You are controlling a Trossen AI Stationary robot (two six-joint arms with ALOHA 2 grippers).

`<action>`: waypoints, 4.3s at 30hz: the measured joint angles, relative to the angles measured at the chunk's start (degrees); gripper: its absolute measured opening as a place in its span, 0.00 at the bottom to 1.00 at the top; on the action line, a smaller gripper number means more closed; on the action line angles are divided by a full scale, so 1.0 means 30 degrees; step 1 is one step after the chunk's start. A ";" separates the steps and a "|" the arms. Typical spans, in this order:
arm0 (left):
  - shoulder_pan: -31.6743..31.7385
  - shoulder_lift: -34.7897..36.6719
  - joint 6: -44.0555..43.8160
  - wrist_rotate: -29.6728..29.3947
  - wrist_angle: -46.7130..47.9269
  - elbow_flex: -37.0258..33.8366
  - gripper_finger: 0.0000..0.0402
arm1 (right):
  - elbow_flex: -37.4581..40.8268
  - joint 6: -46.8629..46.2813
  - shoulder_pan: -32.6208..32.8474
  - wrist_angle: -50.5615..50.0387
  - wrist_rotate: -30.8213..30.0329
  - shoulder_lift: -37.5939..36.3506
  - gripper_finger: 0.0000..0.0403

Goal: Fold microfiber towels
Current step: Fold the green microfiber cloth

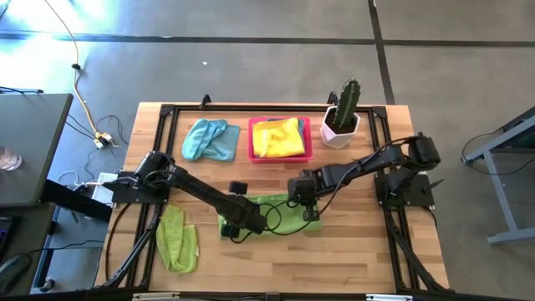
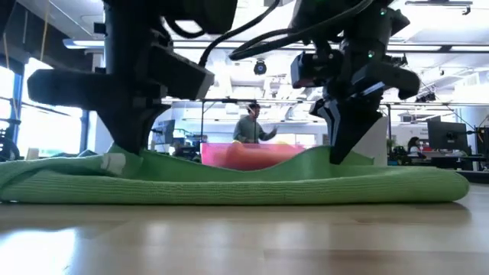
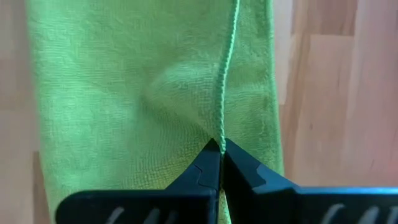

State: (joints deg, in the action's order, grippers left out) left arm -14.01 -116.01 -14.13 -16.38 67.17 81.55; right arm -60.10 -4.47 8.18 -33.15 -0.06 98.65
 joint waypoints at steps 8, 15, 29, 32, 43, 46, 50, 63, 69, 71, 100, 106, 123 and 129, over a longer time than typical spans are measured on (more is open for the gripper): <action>0.0411 0.0000 0.0108 -0.0904 -0.0331 -0.0418 0.00 | 0.0000 0.0007 -0.0275 -0.0262 0.0353 0.0014 0.05; 0.0410 0.0000 0.0074 -0.1445 -0.0514 -0.0418 0.04 | 0.0000 -0.0434 -0.0275 -0.1069 0.0004 -0.0163 0.26; -0.0177 0.0580 0.0770 -0.2117 0.1181 -0.0385 0.18 | -0.0903 -0.4307 0.1853 -0.0466 -0.0235 -0.0095 0.39; -0.0629 0.1241 0.0642 -0.1935 0.1095 -0.0380 0.18 | -0.0911 -0.5231 0.2779 0.0148 -0.1679 -0.0110 0.39; -0.3175 0.1630 0.1495 0.0124 -0.3450 -0.0755 0.18 | 0.1503 -0.9541 0.5063 0.2255 -0.3728 0.0284 0.39; -0.3557 0.1618 0.1435 0.0223 -0.4438 -0.1333 0.18 | 0.2179 -0.9945 0.5299 0.3010 -0.4033 0.0284 0.39; -0.3794 0.1612 -0.0031 0.1086 -0.4409 -0.1957 0.18 | 0.3143 -1.0077 0.5321 0.4346 -0.4126 0.0264 0.39; -0.4292 0.1603 -0.2770 0.2545 -0.1502 -0.3420 0.18 | 0.4116 -1.0435 0.5335 0.5805 -0.4265 0.0204 0.39; -0.4407 0.1603 -0.2900 0.0738 0.0109 -0.4065 0.18 | 0.4131 -1.0519 0.5321 0.5930 -0.4261 0.0236 0.39; -0.4306 0.1603 -0.3090 -0.0148 0.0585 -0.4190 0.18 | 0.4131 -1.0516 0.5316 0.5944 -0.4242 0.0240 0.39; -0.3849 0.3722 0.0216 -0.2684 -0.0462 -0.2284 0.18 | 0.4128 -1.1555 0.5304 0.5365 -0.3432 -0.0688 0.39; -0.2858 0.8969 0.0760 -0.3403 -0.3110 -0.4321 0.18 | 0.3730 -1.1067 0.5316 0.5086 -0.4518 -0.2465 0.39; 0.0797 1.6850 0.0377 -0.0489 -2.1359 -1.7096 0.18 | 0.3723 -1.2005 0.5270 0.5324 -0.7195 -0.2834 0.39; 0.1051 1.5390 -0.0228 -0.0182 -2.4047 -1.8253 0.18 | 0.3723 -1.3800 0.5267 0.5112 -0.7043 -0.2849 0.39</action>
State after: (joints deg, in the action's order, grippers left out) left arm -10.85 -69.84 -14.81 -16.92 -4.97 26.78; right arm -48.93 -45.87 23.98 -17.81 -21.19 90.11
